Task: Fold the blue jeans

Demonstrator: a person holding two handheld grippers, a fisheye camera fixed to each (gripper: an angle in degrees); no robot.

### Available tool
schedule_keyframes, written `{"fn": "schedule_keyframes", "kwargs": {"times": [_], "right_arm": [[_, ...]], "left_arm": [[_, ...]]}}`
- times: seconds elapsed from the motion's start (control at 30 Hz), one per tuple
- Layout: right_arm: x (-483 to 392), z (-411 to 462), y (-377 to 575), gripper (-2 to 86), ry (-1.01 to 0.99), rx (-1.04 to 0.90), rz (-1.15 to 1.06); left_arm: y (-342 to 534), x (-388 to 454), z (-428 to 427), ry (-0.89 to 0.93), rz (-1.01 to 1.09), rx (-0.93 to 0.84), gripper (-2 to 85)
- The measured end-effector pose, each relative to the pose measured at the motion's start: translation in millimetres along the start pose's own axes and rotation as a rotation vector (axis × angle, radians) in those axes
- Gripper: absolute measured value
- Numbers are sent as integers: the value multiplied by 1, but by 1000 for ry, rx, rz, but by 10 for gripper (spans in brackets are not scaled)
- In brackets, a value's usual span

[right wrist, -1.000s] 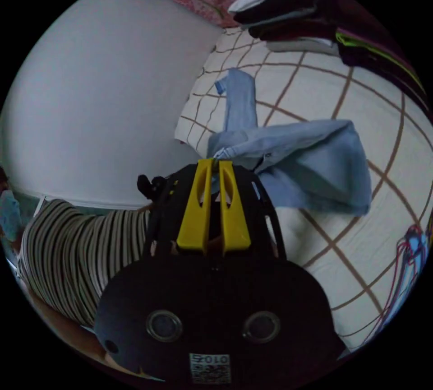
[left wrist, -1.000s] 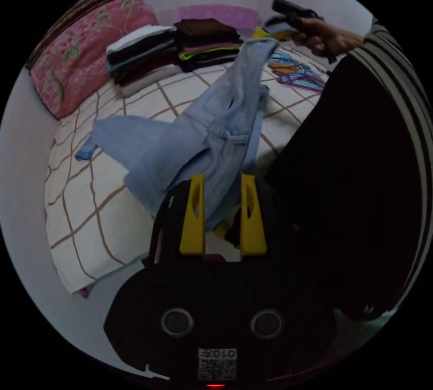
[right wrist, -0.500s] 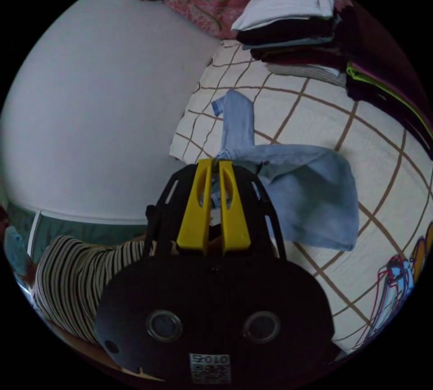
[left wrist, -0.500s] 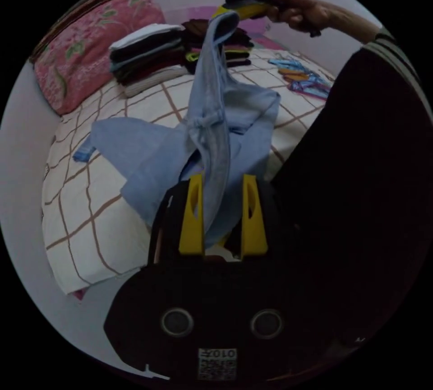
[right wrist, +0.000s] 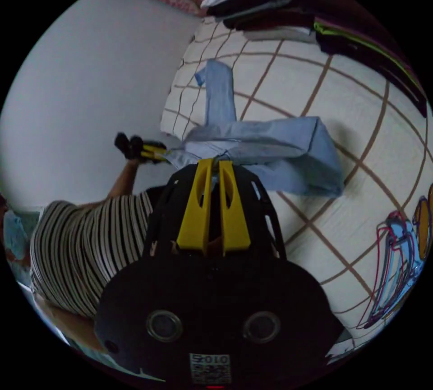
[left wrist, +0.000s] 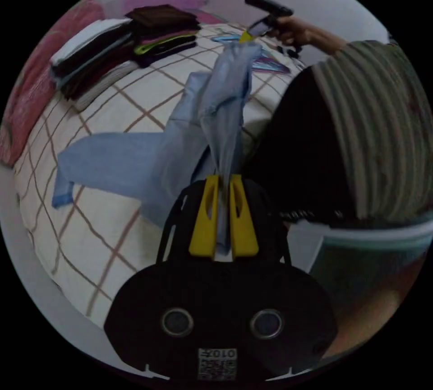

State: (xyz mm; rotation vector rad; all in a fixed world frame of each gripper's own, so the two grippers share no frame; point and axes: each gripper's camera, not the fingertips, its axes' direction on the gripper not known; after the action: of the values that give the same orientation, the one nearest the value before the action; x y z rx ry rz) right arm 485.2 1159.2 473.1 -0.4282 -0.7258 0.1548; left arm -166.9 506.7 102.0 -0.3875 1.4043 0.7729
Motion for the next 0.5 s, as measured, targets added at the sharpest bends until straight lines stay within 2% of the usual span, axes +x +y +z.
{"fn": "schedule_keyframes", "kwargs": {"times": [0.1,0.2,0.27,0.33,0.43,0.5], "right_arm": [[10,20,26,47,-67,-118,-17],[30,40,32,46,-103,-165,37],[55,49,23,46,-98,-129,109],[78,49,14,47,-92,-33,188],[100,43,3,45,-97,138,273],[94,35,-1,41,-61,196,239]], "left_arm": [[-16,-23,-24,130,130,-96,44],[-42,-60,1,240,181,-233,40],[-55,-93,30,229,138,-308,38],[-64,-136,55,142,6,-332,37],[-61,-192,61,79,-258,-182,36],[-45,-219,41,24,-437,15,32]]}}
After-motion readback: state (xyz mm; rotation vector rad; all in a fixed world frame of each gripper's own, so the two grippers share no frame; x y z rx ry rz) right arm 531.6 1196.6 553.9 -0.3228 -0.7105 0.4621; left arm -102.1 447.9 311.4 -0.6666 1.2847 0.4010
